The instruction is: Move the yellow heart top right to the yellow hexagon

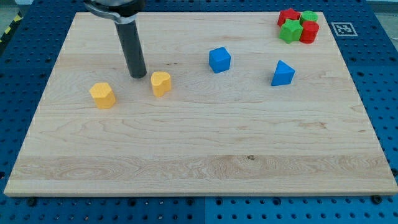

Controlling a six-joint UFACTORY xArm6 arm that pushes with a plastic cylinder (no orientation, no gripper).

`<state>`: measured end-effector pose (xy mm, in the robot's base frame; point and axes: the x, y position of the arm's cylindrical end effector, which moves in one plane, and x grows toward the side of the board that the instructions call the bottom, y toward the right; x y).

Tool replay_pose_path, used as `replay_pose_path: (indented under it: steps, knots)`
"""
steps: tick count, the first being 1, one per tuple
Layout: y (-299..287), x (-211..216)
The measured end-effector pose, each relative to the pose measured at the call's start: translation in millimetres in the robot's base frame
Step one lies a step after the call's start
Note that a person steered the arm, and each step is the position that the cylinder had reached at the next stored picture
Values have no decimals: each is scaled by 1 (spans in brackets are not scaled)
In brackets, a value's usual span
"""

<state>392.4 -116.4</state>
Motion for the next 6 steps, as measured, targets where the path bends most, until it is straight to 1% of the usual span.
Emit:
replay_pose_path:
  steps: [1, 2, 3, 4, 5, 6]
  knots:
    - [22, 0]
    - [58, 9]
    - [86, 30]
    - [89, 61]
    - [43, 68]
    - [-1, 55]
